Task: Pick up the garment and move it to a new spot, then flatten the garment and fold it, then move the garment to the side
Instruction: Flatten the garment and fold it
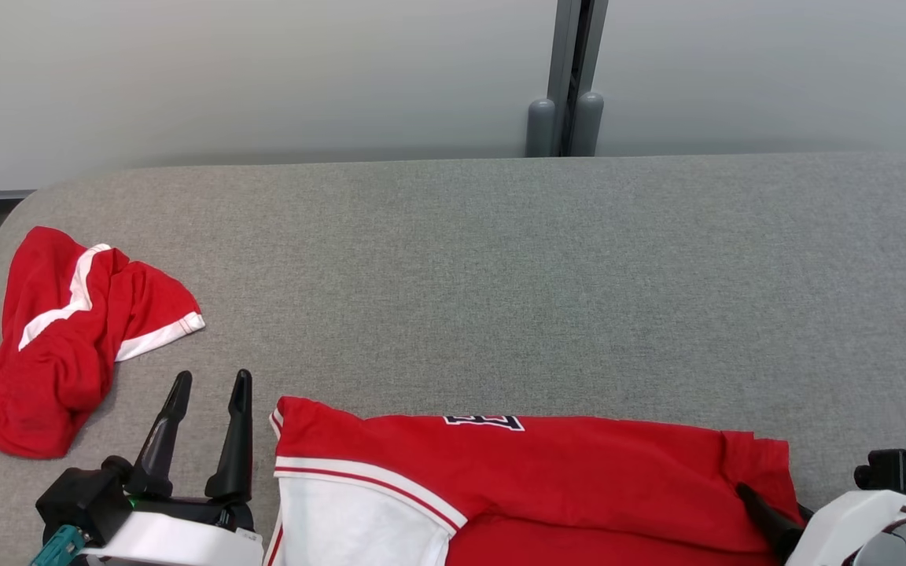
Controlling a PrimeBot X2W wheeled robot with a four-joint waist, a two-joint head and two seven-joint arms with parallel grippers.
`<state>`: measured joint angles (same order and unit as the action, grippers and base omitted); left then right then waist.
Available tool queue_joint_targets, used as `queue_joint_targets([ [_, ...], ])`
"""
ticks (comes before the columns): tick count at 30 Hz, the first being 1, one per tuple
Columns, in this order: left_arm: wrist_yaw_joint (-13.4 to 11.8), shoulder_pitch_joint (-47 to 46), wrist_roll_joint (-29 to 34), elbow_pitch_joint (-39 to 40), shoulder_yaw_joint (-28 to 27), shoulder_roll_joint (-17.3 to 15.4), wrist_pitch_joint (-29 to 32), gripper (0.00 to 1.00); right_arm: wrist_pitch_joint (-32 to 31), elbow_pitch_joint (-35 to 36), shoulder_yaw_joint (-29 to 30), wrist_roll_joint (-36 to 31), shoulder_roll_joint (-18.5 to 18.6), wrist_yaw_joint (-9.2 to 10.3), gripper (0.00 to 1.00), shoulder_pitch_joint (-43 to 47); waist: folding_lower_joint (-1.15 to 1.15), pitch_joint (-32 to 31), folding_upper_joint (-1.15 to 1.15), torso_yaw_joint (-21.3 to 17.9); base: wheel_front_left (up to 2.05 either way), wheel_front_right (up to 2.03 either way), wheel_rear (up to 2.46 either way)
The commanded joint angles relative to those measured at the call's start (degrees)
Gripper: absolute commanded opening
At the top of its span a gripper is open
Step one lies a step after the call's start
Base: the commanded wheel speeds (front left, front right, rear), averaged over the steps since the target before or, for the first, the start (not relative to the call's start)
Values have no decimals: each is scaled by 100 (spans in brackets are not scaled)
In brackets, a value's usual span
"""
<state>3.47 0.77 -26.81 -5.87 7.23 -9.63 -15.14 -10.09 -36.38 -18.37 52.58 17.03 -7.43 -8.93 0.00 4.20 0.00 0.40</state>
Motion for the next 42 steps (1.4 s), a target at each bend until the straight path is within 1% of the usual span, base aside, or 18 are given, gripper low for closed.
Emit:
queue_joint_targets([
  [1, 11, -46, 18, -5, -20, 8, -12, 100, -380, -267, -311, 24, -306, -12, 100, 366, 0, -3, 0, -3, 0, 0, 0],
  [3, 24, -45, 31, -18, -9, 22, -12, 100, -584, -159, -351, 93, -304, -13, 100, 315, 0, -11, 0, -8, 0, 0, 0],
  [4, 27, -49, 38, -27, -4, 26, -12, 100, -641, -73, -373, 131, -305, -14, 54, 300, 0, -12, 0, -9, 0, 0, 0],
  [6, 42, -71, 48, -37, 3, 35, -12, 100, -670, 99, -415, 141, -260, -26, 0, 294, 0, -12, 0, -3, 0, 0, 0],
  [14, 25, -94, 66, -84, -14, 38, -12, 100, -227, 652, -248, 98, 89, -13, 0, 113, 0, -13, 0, -18, 0, 0, 0],
  [18, 41, -115, 68, -72, 22, 51, -12, 100, -112, 743, -76, 18, 412, -12, 0, -73, 0, -20, 0, -66, 0, 0, 0],
  [23, 59, -144, 82, -88, 70, 42, -12, 100, 9, 622, 198, -175, 715, -8, 0, -366, 0, 16, 0, -124, 0, 0, 0],
  [27, 76, -182, 89, -98, 96, 16, -12, 100, 67, 292, 486, -507, 913, -8, 0, -613, 0, 60, 0, -132, 0, 0, 0],
  [31, 88, -173, 93, -126, 138, 11, -12, 100, 84, -39, 837, -827, 921, -7, 0, -800, 0, 80, 0, -117, 0, 0, 0],
  [34, 94, -172, 82, -156, 170, 23, -12, 100, 10, -52, 1021, -985, 822, -8, 0, -835, 0, 69, 0, -109, 0, 0, 0],
  [38, 87, -154, 66, -209, 188, 29, -12, 100, -185, 262, 1185, -957, 759, -8, 0, -740, 0, 19, 0, -118, 0, 0, 0],
  [42, 89, -134, 48, -251, 199, 32, -12, 100, -396, 826, 1311, -827, 719, -9, 0, -588, 0, -51, 0, -142, 0, 0, 0],
])
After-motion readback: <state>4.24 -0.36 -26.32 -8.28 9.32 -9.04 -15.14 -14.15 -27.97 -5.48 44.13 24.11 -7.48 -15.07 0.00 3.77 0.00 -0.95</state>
